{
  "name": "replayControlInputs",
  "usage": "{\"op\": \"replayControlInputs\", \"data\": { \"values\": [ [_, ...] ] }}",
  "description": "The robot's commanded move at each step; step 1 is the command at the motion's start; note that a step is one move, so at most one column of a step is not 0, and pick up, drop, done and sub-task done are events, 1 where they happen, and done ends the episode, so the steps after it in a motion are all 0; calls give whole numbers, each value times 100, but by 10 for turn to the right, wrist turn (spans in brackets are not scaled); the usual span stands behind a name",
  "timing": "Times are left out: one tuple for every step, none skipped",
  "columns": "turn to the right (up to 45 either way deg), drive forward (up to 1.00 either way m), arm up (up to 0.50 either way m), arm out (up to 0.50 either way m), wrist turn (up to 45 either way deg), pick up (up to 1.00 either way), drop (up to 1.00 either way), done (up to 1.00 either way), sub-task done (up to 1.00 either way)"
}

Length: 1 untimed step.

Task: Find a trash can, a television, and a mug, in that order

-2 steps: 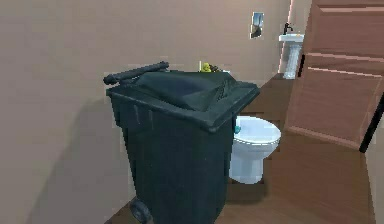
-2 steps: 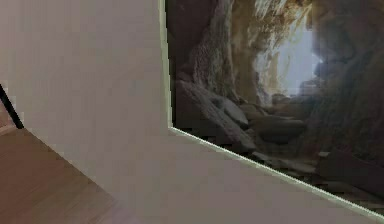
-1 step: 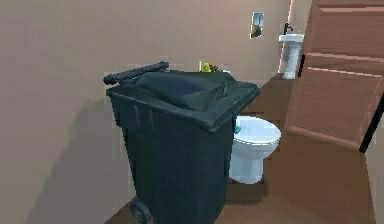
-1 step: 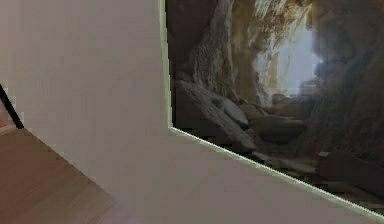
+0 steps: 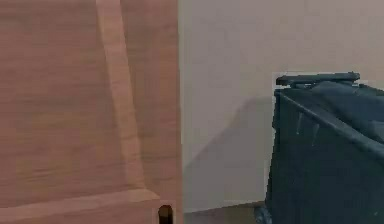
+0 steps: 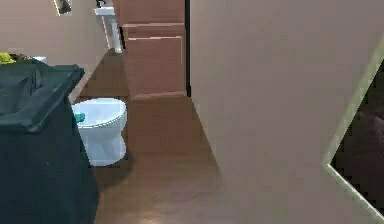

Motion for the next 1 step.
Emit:
{"op": "replayControlInputs", "data": {
  "values": [
    [-450,0,0,0,0,0,0,0,0]
  ]
}}
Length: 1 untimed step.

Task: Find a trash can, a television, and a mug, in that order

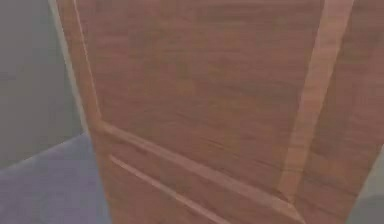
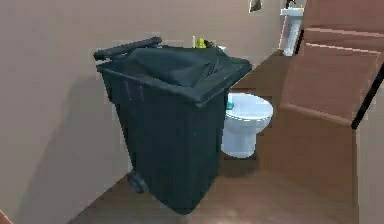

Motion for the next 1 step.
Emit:
{"op": "replayControlInputs", "data": {
  "values": [
    [-450,0,0,0,0,0,0,0,0]
  ]
}}
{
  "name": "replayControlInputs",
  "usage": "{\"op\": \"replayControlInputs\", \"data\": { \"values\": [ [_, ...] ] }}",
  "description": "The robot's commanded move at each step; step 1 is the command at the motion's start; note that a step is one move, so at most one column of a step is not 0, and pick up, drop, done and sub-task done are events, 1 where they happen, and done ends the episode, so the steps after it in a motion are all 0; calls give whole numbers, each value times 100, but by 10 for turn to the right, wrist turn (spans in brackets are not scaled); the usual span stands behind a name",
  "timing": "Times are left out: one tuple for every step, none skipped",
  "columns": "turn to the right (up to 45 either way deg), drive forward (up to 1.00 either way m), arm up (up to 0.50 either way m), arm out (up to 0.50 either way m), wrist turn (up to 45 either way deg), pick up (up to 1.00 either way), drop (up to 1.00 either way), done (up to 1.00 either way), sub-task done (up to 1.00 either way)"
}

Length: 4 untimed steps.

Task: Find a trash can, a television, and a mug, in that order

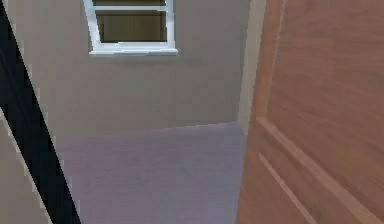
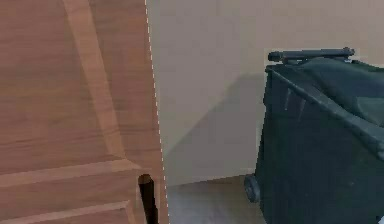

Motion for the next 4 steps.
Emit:
{"op": "replayControlInputs", "data": {
  "values": [
    [-150,0,0,0,0,0,0,0,0],
    [0,100,0,0,0,0,0,0,0],
    [-150,0,0,0,0,0,0,0,0],
    [0,20,0,0,0,0,0,0,0]
  ]
}}
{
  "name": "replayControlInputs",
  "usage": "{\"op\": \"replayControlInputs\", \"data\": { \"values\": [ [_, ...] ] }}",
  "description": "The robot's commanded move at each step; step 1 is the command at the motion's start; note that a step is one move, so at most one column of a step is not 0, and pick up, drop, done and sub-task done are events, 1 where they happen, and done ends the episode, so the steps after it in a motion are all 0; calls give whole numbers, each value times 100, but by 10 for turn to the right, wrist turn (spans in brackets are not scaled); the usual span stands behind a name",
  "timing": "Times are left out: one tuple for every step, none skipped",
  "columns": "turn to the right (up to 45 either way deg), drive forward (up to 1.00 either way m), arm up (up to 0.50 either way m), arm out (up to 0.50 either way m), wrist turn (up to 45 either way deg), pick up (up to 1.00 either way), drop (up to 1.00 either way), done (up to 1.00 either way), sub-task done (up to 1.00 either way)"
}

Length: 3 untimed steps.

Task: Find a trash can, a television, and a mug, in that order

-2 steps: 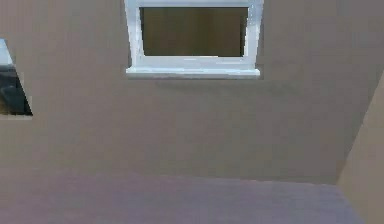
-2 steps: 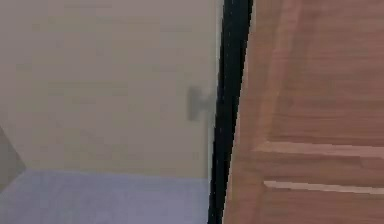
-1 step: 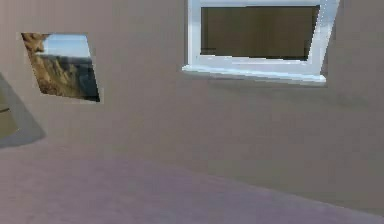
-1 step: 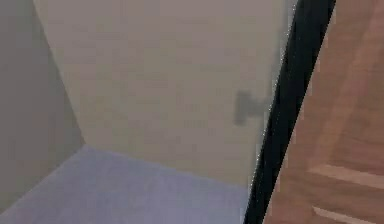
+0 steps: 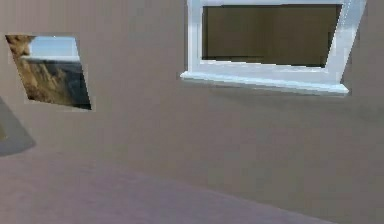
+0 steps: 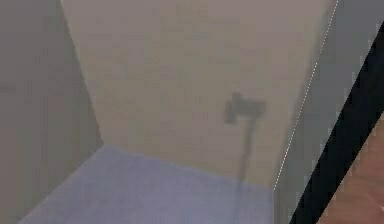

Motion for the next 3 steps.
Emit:
{"op": "replayControlInputs", "data": {
  "values": [
    [-450,0,0,0,0,0,0,0,0],
    [-150,0,0,0,0,0,0,0,0],
    [0,55,0,0,0,0,0,0,0]
  ]
}}
